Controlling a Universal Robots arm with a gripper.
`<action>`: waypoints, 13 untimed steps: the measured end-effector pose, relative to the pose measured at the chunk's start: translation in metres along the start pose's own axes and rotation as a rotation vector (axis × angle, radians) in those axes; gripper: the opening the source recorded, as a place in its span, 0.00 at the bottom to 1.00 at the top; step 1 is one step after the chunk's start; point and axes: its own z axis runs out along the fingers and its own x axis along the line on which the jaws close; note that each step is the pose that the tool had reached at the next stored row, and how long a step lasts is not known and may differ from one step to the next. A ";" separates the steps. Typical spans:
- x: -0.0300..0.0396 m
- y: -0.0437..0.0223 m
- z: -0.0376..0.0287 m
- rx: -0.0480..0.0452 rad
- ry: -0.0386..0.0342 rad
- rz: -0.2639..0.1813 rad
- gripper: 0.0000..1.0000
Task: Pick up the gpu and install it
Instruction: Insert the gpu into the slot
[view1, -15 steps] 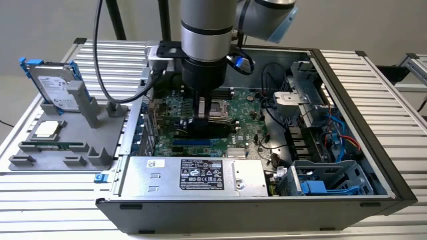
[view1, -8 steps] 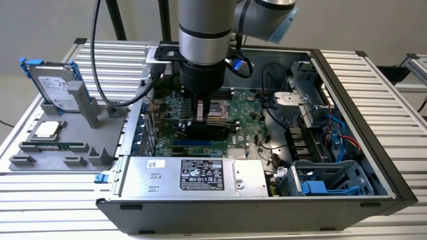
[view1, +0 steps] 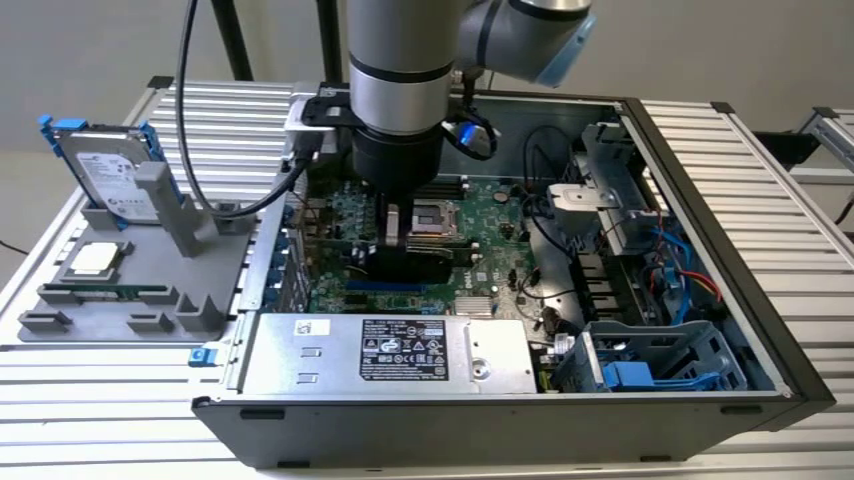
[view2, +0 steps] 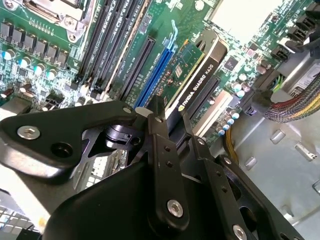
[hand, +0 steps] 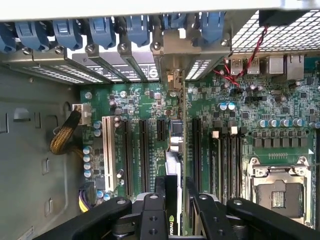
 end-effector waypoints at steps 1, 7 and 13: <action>0.0000 0.0003 0.0005 0.0000 0.0000 0.000 0.00; -0.0001 0.0013 0.0039 0.0001 -0.0001 0.000 0.00; -0.0002 0.0015 0.0075 0.0018 0.0000 0.000 0.00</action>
